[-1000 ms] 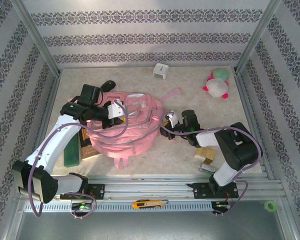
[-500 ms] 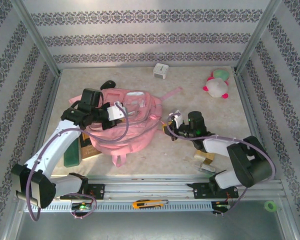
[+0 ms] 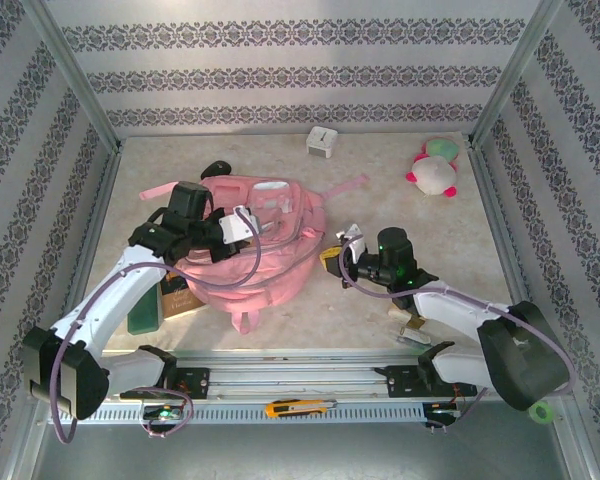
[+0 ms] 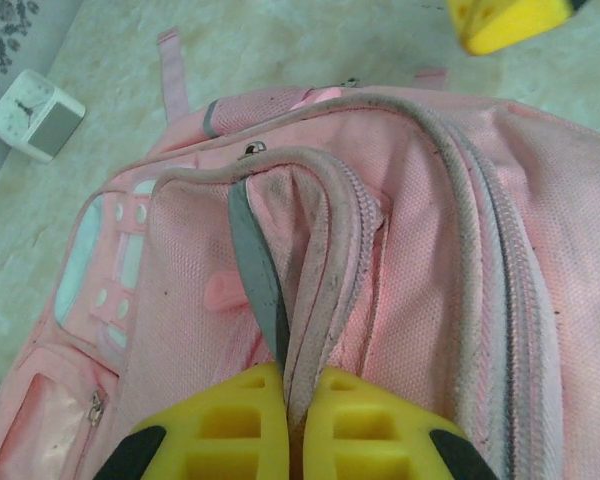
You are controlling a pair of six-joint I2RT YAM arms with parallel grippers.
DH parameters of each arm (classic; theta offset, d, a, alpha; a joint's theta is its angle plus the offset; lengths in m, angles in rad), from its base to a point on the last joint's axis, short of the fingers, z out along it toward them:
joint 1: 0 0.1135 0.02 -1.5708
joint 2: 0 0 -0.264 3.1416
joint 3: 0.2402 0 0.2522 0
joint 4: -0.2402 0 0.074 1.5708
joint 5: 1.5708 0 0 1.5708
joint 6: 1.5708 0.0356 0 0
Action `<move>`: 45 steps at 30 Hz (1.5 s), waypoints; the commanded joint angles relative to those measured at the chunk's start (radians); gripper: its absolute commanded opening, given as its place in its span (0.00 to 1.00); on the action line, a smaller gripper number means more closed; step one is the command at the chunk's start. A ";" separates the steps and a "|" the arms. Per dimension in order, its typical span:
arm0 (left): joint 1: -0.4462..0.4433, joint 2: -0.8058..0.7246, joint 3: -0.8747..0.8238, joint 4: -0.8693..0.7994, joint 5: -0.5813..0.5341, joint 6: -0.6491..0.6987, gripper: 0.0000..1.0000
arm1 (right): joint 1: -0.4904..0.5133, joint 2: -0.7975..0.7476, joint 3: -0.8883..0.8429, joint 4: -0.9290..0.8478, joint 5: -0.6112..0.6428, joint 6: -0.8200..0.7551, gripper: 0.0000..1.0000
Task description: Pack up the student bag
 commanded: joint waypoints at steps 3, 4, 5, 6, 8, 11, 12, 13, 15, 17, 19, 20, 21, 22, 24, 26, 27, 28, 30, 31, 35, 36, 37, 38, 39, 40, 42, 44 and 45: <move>-0.014 0.006 0.016 0.098 -0.030 -0.040 0.00 | 0.005 -0.022 -0.001 -0.019 0.043 0.049 0.00; -0.013 -0.001 0.018 0.083 -0.007 -0.028 0.00 | -0.014 -0.021 0.001 -0.027 0.063 0.095 0.06; -0.013 -0.011 0.015 0.070 0.018 -0.008 0.00 | -0.044 -0.018 0.002 -0.035 0.065 0.134 0.19; -0.011 -0.022 0.011 0.065 0.043 0.003 0.00 | -0.065 -0.015 0.005 -0.043 0.055 0.154 0.35; 0.000 -0.045 0.007 0.054 0.106 0.024 0.00 | -0.102 0.003 0.013 -0.069 0.036 0.145 0.45; 0.030 -0.059 0.025 0.003 0.206 0.069 0.00 | -0.115 0.047 0.025 -0.106 0.028 0.045 0.55; 0.039 -0.059 0.035 -0.016 0.226 0.085 0.00 | -0.116 0.062 0.028 -0.106 0.027 0.029 0.56; 0.048 -0.056 0.048 -0.041 0.249 0.103 0.00 | -0.123 0.088 0.039 -0.110 0.006 0.005 0.59; 0.064 -0.044 0.075 -0.086 0.283 0.135 0.00 | -0.137 0.130 0.062 -0.111 -0.053 -0.022 0.61; 0.076 -0.034 0.101 -0.133 0.311 0.174 0.00 | -0.149 0.171 0.085 -0.101 -0.130 -0.048 0.62; 0.082 -0.028 0.118 -0.161 0.322 0.198 0.00 | -0.153 0.210 0.119 -0.108 -0.186 -0.064 0.63; 0.085 -0.026 0.124 -0.172 0.324 0.206 0.00 | -0.157 0.231 0.137 -0.116 -0.213 -0.068 0.63; 0.087 -0.024 0.129 -0.181 0.326 0.212 0.00 | -0.159 0.250 0.152 -0.121 -0.244 -0.071 0.63; 0.092 -0.024 0.135 -0.190 0.328 0.219 0.00 | -0.160 0.275 0.166 -0.123 -0.273 -0.075 0.63; 0.100 -0.024 0.146 -0.208 0.336 0.228 0.00 | -0.165 0.323 0.185 -0.122 -0.311 -0.071 0.63; 0.108 -0.025 0.158 -0.225 0.347 0.231 0.00 | -0.166 0.369 0.202 -0.112 -0.360 -0.075 0.63; 0.110 -0.026 0.160 -0.231 0.349 0.236 0.00 | -0.166 0.385 0.208 -0.107 -0.375 -0.076 0.62; 0.112 -0.026 0.165 -0.238 0.347 0.239 0.00 | -0.166 0.404 0.219 -0.108 -0.393 -0.078 0.62; 0.113 -0.031 0.161 -0.233 0.344 0.240 0.00 | -0.166 0.425 0.237 -0.113 -0.433 -0.084 0.61; 0.115 -0.034 0.157 -0.228 0.342 0.242 0.00 | -0.165 0.430 0.242 -0.112 -0.454 -0.088 0.60; 0.116 -0.036 0.147 -0.210 0.336 0.240 0.00 | -0.165 0.420 0.246 -0.112 -0.497 -0.100 0.49; 0.117 -0.037 0.144 -0.207 0.333 0.237 0.00 | -0.165 0.412 0.244 -0.113 -0.499 -0.101 0.45; 0.116 -0.037 0.142 -0.204 0.330 0.237 0.00 | -0.165 0.401 0.238 -0.114 -0.504 -0.105 0.41; 0.117 -0.036 0.138 -0.202 0.328 0.238 0.00 | -0.165 0.389 0.234 -0.115 -0.505 -0.108 0.37; 0.117 -0.038 0.136 -0.201 0.326 0.238 0.00 | -0.167 0.381 0.230 -0.116 -0.508 -0.111 0.33; 0.117 -0.039 0.133 -0.199 0.323 0.238 0.00 | -0.168 0.375 0.228 -0.115 -0.510 -0.114 0.31; 0.118 -0.040 0.124 -0.192 0.319 0.239 0.00 | -0.173 0.372 0.227 -0.114 -0.522 -0.113 0.26; 0.117 -0.043 0.119 -0.184 0.317 0.235 0.00 | -0.180 0.375 0.231 -0.109 -0.521 -0.104 0.23; 0.117 -0.045 0.119 -0.181 0.317 0.234 0.00 | -0.183 0.379 0.234 -0.107 -0.522 -0.099 0.20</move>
